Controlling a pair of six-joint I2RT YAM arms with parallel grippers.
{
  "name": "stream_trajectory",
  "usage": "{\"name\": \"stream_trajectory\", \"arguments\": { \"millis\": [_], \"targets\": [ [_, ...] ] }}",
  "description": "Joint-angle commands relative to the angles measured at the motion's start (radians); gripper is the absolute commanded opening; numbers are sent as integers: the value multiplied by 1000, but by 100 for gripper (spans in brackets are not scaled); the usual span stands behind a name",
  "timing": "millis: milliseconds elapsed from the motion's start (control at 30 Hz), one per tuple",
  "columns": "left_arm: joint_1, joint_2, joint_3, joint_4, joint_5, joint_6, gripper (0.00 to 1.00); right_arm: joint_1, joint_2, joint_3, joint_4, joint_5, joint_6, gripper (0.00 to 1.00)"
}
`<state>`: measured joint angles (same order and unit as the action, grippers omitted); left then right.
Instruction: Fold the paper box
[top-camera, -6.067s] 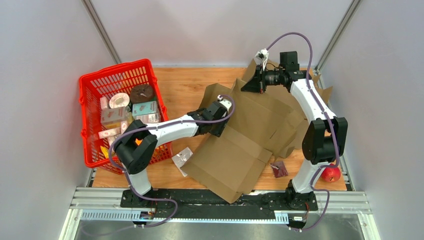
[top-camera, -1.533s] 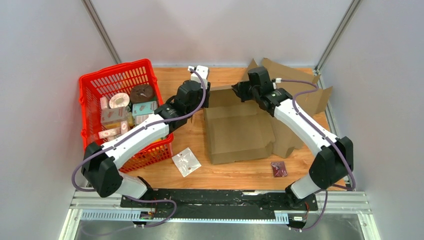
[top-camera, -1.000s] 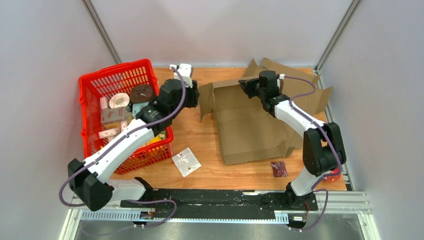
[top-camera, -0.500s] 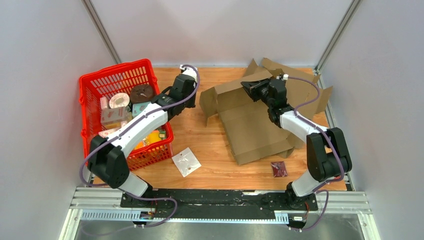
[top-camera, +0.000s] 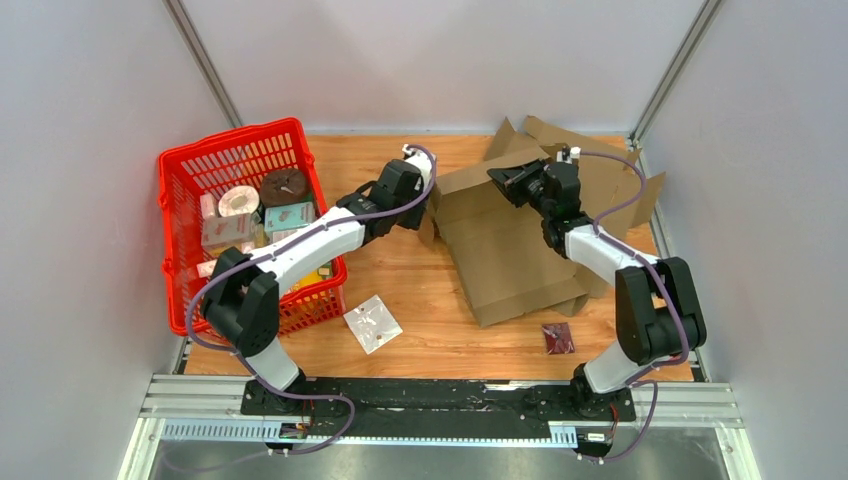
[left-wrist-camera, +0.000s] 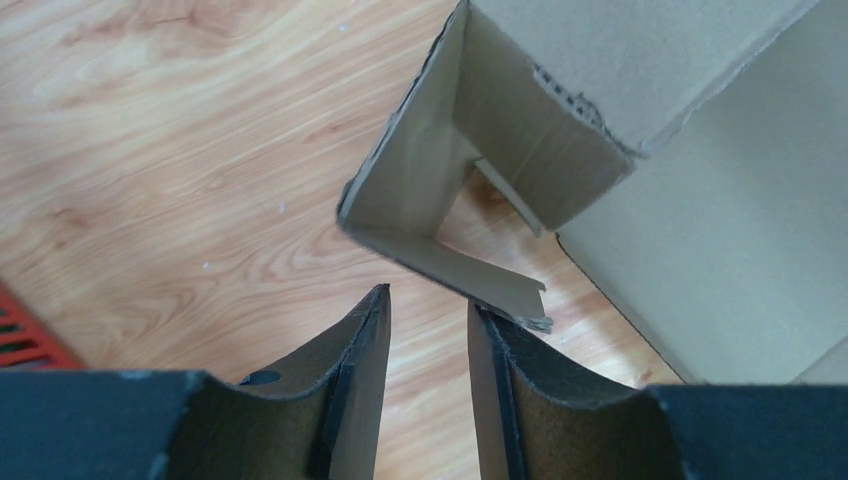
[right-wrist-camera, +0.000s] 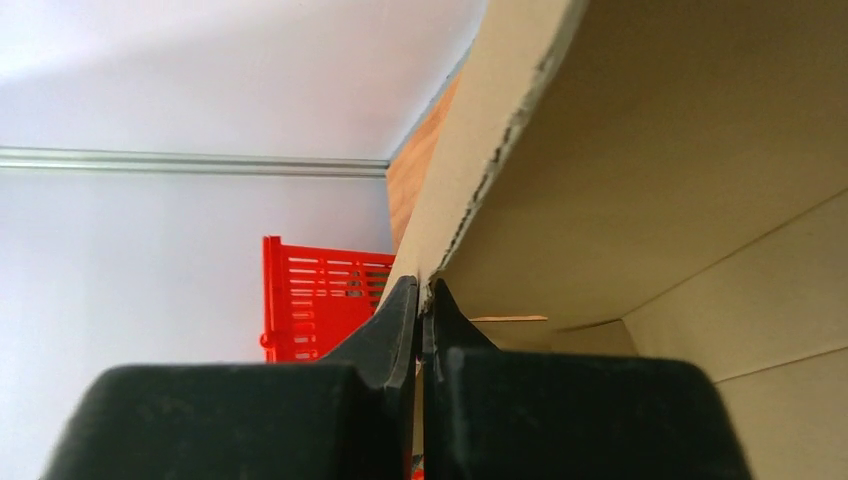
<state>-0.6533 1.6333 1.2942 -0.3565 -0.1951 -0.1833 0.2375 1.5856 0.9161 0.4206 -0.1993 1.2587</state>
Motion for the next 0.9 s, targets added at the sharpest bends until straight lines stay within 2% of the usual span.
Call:
{"name": "stream_trajectory", "arguments": {
  "millis": [0, 233, 367, 500, 600, 733, 867],
  "targets": [
    [0, 34, 13, 128, 78, 10, 43, -4, -52, 10, -65, 37, -189, 2],
    [-19, 17, -41, 264, 95, 7, 43, -20, -18, -6, 55, -40, -139, 9],
    [-19, -38, -111, 240, 31, 16, 46, -30, 8, -9, 93, -74, -111, 10],
    [-13, -93, -177, 235, 0, 36, 60, -38, 14, -10, 101, -87, -107, 12],
    [6, -70, -164, 192, 3, 42, 62, -41, 20, -11, 121, -100, -102, 12],
    [24, -27, -145, 247, 89, 51, 65, -41, 22, -14, 133, -107, -97, 12],
    [26, 57, -43, 261, 167, 93, 65, -41, 22, -25, 135, -104, -67, 11]
  ]
}}
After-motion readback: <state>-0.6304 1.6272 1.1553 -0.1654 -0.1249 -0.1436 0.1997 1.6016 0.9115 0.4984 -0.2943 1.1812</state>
